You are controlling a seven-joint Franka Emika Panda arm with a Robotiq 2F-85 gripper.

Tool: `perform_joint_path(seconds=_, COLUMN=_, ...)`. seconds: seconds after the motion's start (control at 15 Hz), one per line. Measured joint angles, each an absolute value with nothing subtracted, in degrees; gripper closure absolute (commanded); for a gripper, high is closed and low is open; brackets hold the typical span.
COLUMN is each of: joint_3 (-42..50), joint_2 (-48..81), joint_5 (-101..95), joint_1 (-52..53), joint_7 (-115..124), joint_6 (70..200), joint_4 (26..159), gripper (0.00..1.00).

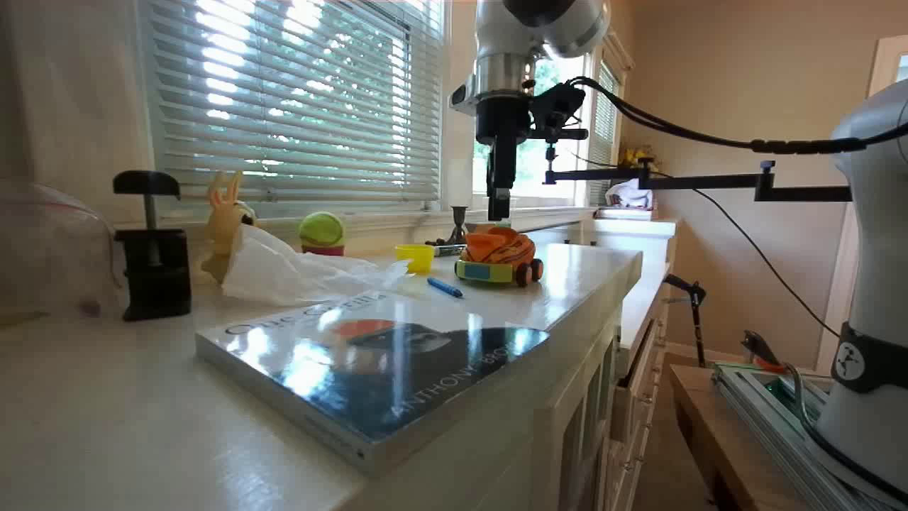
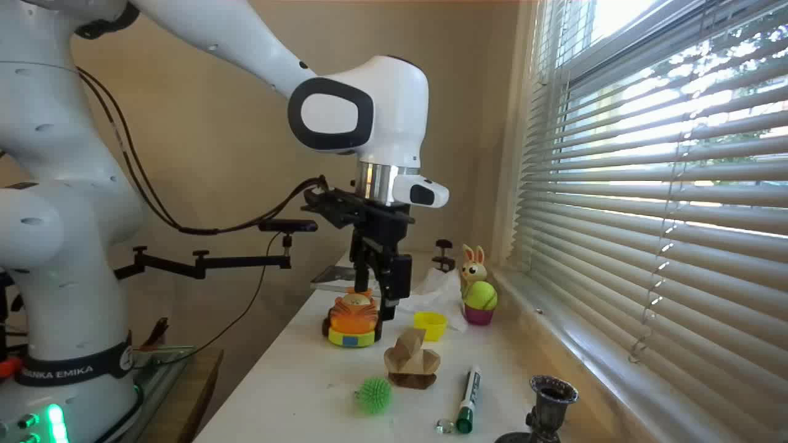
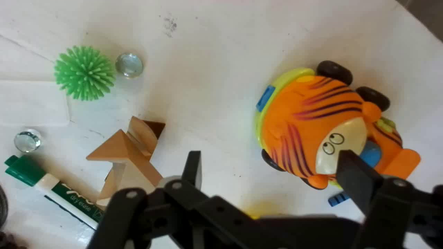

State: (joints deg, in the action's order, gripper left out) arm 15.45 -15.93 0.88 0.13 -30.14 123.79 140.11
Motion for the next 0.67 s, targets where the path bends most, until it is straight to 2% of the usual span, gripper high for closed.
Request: perform_joint_path(seconds=0.67, joint_3=14.63, joint_2=-15.93, joint_5=0.88, joint_1=-0.46, joint_7=-30.14, joint_6=123.79, joint_4=140.08, gripper=0.00)
